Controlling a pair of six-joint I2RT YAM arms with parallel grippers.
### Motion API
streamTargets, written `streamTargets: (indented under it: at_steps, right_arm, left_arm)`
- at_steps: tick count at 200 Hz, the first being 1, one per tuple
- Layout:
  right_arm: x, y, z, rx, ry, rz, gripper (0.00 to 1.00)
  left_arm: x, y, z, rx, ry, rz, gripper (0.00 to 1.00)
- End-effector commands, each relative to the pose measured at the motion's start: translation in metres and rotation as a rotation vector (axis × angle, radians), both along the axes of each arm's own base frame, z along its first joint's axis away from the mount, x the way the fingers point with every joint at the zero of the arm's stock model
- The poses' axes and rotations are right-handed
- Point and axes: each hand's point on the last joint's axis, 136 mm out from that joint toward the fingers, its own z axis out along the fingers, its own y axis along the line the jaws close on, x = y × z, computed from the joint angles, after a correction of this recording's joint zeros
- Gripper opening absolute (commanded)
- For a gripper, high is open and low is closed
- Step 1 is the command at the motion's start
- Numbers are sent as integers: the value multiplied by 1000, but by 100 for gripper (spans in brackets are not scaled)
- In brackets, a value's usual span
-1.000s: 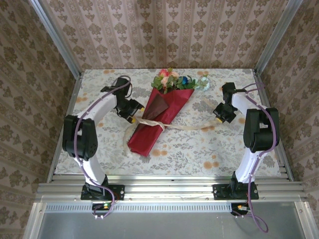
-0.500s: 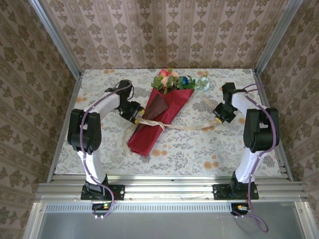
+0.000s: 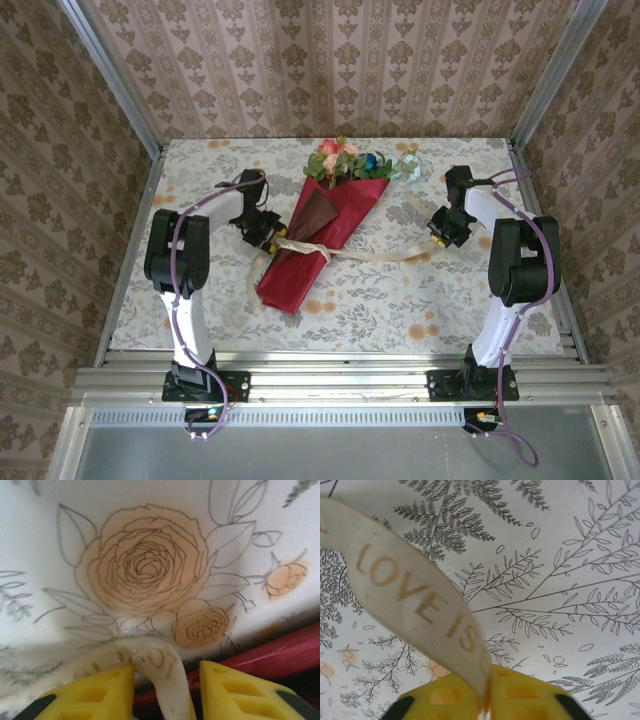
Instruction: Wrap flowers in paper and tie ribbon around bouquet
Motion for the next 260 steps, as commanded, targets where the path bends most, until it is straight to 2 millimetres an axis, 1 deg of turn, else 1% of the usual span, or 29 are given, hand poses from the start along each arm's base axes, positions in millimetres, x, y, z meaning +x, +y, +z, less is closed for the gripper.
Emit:
streamTargets:
  at_steps: [1, 14, 30, 41, 55, 68, 76, 84, 86, 89, 92, 97, 109, 136, 142, 152, 177, 194, 209, 225, 229, 254, 260]
  right_arm:
    - [-7, 3, 7, 6, 9, 1, 27]
    - [-9, 3, 14, 5, 0, -1, 36]
    - [-16, 9, 27, 15, -26, -13, 43]
    - [-21, 21, 34, 56, -49, -30, 46]
    - [-29, 45, 37, 134, -67, -62, 49]
    - [-36, 73, 36, 221, -72, -109, 50]
    - [-37, 92, 34, 280, -87, -143, 51]
    - [-36, 109, 30, 339, -91, -187, 51]
    - [-39, 114, 27, 348, -81, -185, 51]
    - [-36, 121, 27, 374, -95, -198, 51]
    - [-35, 128, 24, 395, -93, -215, 51]
    - [-34, 136, 21, 429, -88, -248, 51]
    - [-25, 153, 14, 499, -90, -314, 51]
    - [-11, 172, 0, 573, -56, -428, 51]
    - [-9, 175, 0, 580, -48, -446, 51]
    - [-12, 178, -3, 572, -21, -464, 51]
    - [-27, 173, -10, 531, 11, -506, 50]
    - [-35, 170, -16, 519, 21, -532, 45]
    - [-36, 167, -23, 510, 19, -541, 36]
    - [-36, 163, -28, 487, 21, -534, 19]
    - [-37, 162, -29, 476, 22, -528, 15]
    - [-39, 149, -20, 398, 8, -472, 0]
    - [-39, 147, -18, 381, 4, -450, 0]
  left_arm:
    - [1, -12, 0, -28, -3, -15, 23]
    - [-4, -16, -1, -41, -3, -17, 14]
    - [-12, -25, -2, -64, 0, -22, 10]
    - [-19, -34, -3, -89, 7, -21, 10]
    - [-28, -46, -4, -117, 16, -14, 9]
    - [-36, -57, -5, -133, 23, -17, 10]
    - [-40, -63, -4, -145, 25, -22, 9]
    - [-43, -67, -3, -154, 31, -20, 9]
    - [-43, -67, -2, -157, 31, -17, 9]
    - [-43, -68, -2, -159, 32, -14, 9]
    - [-50, -77, -2, -161, 34, -40, 9]
    - [-53, -81, -1, -164, 35, -46, 9]
    - [-57, -86, 1, -171, 39, -59, 9]
    - [-61, -89, 2, -175, 40, -70, 9]
    - [-60, -88, 3, -176, 39, -69, 9]
    - [-60, -88, 4, -175, 36, -69, 9]
    - [-58, -88, 7, -175, 26, -73, 9]
    - [-59, -88, 9, -175, 21, -78, 9]
    - [-59, -88, 10, -173, 16, -80, 6]
    - [-58, -83, 14, -162, 10, -80, 0]
    - [-58, -81, 15, -154, 7, -81, 0]
    - [-55, -65, 22, -112, -17, -74, 0]
    - [-54, -62, 23, -108, -21, -73, 0]
